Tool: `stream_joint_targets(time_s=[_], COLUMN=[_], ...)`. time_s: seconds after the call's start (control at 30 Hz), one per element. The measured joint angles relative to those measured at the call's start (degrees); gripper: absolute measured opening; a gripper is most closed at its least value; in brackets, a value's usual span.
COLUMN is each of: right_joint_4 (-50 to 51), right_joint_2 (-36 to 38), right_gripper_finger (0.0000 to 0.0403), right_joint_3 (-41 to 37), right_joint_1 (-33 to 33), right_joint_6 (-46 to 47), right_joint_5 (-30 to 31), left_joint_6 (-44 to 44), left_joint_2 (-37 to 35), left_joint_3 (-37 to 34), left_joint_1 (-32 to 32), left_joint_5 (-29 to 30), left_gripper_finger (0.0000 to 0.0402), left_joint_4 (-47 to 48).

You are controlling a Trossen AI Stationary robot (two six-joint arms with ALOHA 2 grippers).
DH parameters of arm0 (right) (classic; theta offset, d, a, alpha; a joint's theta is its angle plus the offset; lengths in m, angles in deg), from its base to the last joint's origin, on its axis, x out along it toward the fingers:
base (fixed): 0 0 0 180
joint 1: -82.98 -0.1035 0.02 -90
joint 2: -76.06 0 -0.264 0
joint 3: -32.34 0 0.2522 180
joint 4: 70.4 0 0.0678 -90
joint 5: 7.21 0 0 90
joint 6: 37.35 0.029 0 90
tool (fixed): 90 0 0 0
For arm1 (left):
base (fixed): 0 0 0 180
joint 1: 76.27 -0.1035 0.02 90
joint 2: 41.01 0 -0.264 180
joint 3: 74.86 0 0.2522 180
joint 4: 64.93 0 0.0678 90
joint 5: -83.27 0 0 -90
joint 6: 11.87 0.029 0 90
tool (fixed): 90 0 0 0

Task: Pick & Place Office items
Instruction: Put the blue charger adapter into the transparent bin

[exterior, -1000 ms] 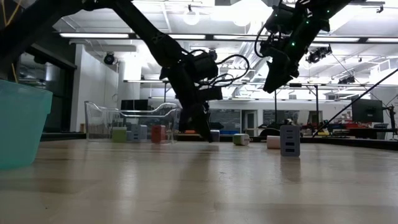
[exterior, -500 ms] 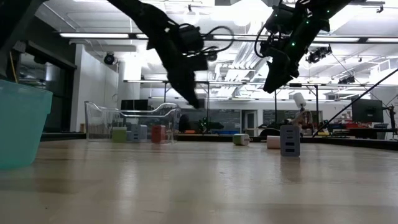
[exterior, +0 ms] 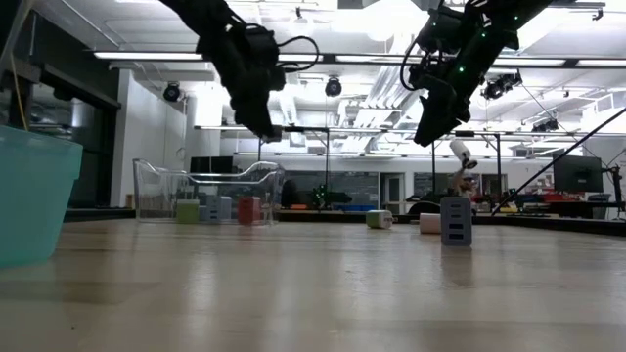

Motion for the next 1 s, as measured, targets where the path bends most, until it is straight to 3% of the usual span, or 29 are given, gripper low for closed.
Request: stream_joint_targets(time_s=[0.3, 0.53, 0.8, 1.0], right_joint_4=[0.00, 0.11, 0.12, 0.11], right_joint_2=[0.00, 0.00, 0.00, 0.00], right_gripper_finger=[0.0180, 0.0180, 0.0180, 0.0180], right_joint_3=[0.00, 0.00, 0.00, 0.00], right_joint_1=[0.00, 0.00, 0.00, 0.00], right_joint_6=[-0.09, -0.14, 0.02, 1.33], right_joint_5=[-0.01, 0.00, -0.04, -0.04], left_joint_6=[-1.50, -3.39, -3.63, -4.34], left_joint_2=[-0.20, -0.16, -0.16, 0.64], left_joint_3=[-3.84, -12.12, -18.12, -18.84], left_joint_1=[-6.37, -11.59, -12.32, -11.84], left_joint_5=[-1.34, -1.96, -0.05, 0.92], left_gripper_finger=[0.0142, 0.0142, 0.0142, 0.0142], left_joint_4=[2.22, -7.68, -13.92, -18.09])
